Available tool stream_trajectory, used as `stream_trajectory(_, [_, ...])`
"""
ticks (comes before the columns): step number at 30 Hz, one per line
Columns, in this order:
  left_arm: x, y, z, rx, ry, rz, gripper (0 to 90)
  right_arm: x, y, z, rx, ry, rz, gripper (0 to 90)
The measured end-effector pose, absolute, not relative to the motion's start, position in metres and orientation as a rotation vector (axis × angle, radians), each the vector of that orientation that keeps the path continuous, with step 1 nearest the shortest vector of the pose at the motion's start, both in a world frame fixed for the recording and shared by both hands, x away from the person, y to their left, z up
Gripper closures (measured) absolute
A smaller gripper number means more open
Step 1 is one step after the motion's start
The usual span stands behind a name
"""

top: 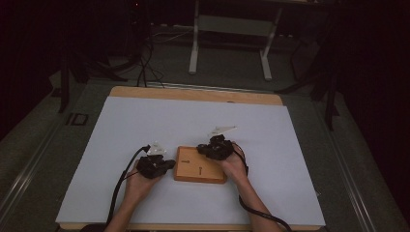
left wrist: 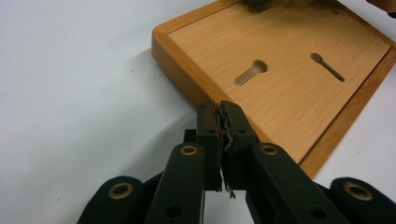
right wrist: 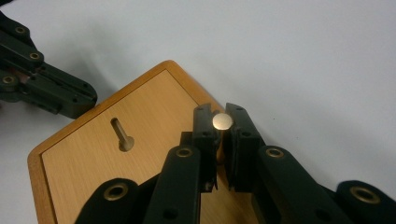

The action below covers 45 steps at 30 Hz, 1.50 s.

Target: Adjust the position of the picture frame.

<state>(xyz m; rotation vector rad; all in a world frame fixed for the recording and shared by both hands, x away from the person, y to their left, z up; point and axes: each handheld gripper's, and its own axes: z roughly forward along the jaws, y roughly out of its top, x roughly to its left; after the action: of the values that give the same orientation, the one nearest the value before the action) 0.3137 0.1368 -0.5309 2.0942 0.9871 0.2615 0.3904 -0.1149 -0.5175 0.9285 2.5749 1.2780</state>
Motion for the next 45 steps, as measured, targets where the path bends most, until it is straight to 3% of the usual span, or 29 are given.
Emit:
stream_trajectory(34, [0.315, 0.136, -0.531, 2.088, 0.982, 0.258, 87.4, 0.398, -0.113, -0.520, 0.931, 2.603, 1.281, 82.7])
stream_trajectory(40, [0.317, 0.138, -0.532, 2.078, 1.005, 0.270, 82.8, 0.397, -0.121, -0.519, 0.952, 2.571, 1.294, 65.7])
stream_trajectory(45, [0.319, 0.141, -0.531, 2.065, 1.027, 0.286, 80.6, 0.393, -0.129, -0.515, 0.928, 2.561, 1.298, 61.3])
